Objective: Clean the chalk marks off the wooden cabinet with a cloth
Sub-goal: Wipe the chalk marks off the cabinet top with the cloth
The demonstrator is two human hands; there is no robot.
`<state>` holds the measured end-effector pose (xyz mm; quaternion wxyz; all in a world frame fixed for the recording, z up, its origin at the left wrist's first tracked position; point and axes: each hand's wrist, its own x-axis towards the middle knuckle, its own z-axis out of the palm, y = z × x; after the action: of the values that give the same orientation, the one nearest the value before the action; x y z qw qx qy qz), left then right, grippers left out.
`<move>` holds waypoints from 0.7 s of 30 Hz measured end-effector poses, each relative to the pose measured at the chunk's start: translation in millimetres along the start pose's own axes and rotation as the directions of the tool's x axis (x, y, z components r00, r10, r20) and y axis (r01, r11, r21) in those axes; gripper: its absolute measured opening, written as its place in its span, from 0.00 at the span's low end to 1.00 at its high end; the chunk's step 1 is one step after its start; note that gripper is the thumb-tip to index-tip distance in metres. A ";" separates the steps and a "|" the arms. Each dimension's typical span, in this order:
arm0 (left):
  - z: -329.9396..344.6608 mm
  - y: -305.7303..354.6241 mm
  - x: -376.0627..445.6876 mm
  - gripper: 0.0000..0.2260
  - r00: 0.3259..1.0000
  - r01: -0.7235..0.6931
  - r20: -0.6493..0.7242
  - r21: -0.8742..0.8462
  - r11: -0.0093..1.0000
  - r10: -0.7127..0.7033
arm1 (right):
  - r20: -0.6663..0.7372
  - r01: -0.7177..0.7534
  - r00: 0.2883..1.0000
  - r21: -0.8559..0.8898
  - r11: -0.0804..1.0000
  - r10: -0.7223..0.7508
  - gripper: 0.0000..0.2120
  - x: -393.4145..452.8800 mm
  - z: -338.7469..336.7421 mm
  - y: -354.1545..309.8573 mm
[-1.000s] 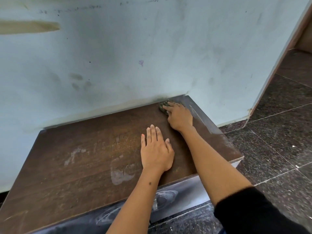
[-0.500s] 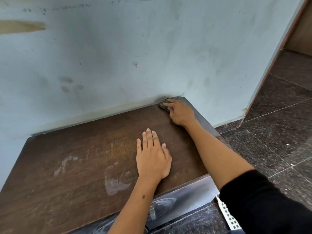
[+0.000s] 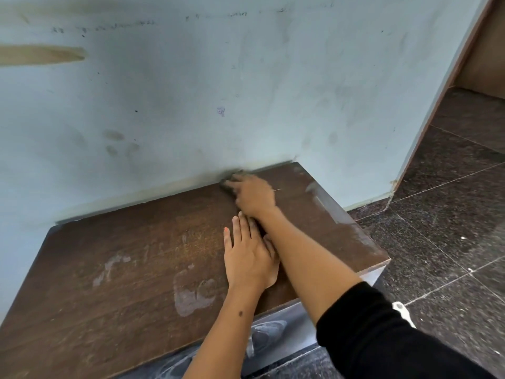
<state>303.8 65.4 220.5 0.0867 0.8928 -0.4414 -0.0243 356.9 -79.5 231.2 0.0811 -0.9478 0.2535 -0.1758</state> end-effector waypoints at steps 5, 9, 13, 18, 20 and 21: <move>-1.2 -0.9 1.1 0.33 1.000 0.015 -0.014 -0.032 0.999 -0.015 | 0.059 -0.017 0.998 0.081 0.997 0.012 0.18 4.7 2.0 6.5; 2.2 -0.9 1.3 0.33 1.000 0.013 -0.028 -0.027 1.000 -0.014 | 0.002 -0.205 0.979 0.046 0.978 0.205 0.19 4.4 -15.2 54.7; 2.7 0.5 1.4 0.28 1.000 0.021 -0.024 0.004 1.000 -0.020 | -0.009 -0.389 0.921 0.055 0.919 0.390 0.20 -4.9 -30.5 103.5; -1.3 2.6 1.4 0.26 1.000 0.028 0.004 0.006 1.000 -0.028 | 0.002 -0.393 0.920 0.049 0.918 0.393 0.20 -34.8 -36.2 106.1; -2.4 2.5 1.0 0.26 0.999 0.029 0.020 0.000 1.000 -0.029 | 0.009 -0.388 0.922 0.052 0.920 0.388 0.19 -57.5 -43.8 103.9; -3.0 2.4 0.4 0.26 0.999 0.028 0.025 -0.003 1.000 -0.028 | 0.004 -0.389 0.921 0.054 0.919 0.390 0.19 -72.1 -48.9 102.4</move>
<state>302.6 64.0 223.9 0.0824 0.8983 -0.4300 -0.0374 234.0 -133.9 230.4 0.1391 -0.8753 0.4323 -0.1663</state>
